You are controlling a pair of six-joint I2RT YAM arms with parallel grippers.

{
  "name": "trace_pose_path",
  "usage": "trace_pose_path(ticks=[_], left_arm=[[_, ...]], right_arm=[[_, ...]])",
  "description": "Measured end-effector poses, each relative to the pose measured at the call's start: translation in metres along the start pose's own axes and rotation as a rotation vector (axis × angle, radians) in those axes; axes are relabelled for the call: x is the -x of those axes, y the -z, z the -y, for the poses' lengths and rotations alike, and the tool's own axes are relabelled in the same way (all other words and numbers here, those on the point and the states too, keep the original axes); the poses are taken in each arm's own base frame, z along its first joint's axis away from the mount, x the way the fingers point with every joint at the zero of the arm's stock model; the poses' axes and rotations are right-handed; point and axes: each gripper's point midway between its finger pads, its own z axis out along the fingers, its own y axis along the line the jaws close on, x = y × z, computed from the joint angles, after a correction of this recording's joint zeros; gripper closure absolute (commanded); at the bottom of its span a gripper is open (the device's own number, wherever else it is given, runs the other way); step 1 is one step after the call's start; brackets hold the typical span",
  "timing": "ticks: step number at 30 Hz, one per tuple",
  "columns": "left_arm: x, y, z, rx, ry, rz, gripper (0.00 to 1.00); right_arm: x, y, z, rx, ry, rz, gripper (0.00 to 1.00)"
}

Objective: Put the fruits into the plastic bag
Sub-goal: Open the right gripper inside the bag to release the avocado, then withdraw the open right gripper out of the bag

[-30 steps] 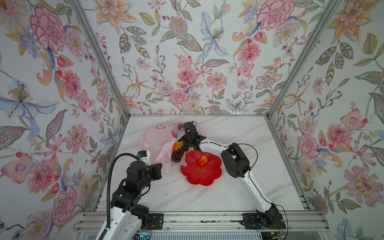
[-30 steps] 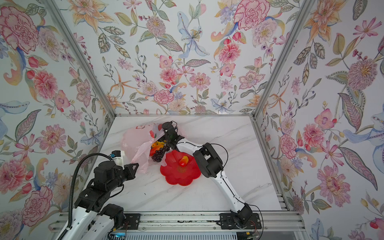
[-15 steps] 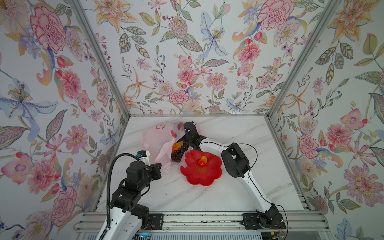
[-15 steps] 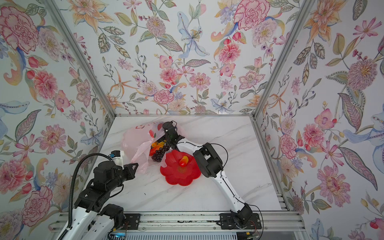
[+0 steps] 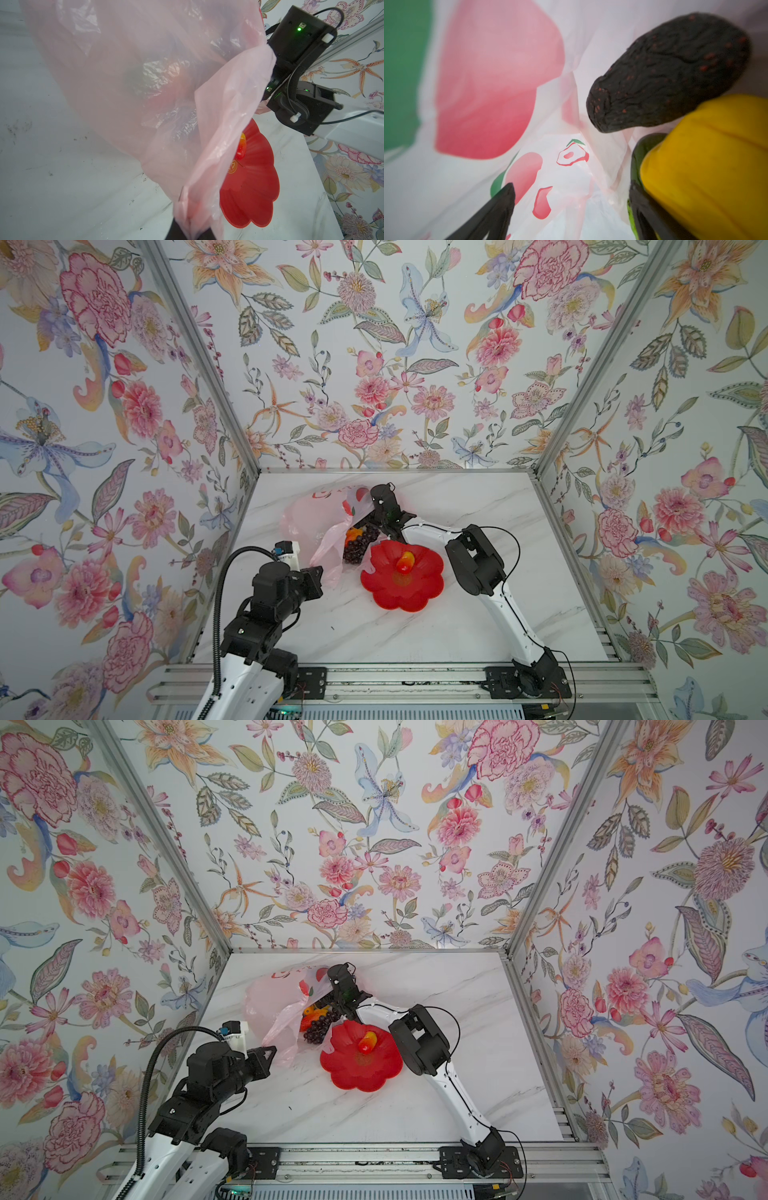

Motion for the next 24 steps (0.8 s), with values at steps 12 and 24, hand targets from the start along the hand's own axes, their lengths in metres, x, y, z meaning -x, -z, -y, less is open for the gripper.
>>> trace_pose_path(ticks=[12,24], left_arm=[[0.0,0.0,0.0,0.0,-0.002,0.0,1.0],[0.0,0.0,0.0,0.0,-0.002,0.0,1.0]], right_arm=[[-0.034,0.037,0.005,-0.123,0.047,-0.133,0.11],[-0.074,0.085,-0.008,-0.235,0.197,-0.275,0.09]])
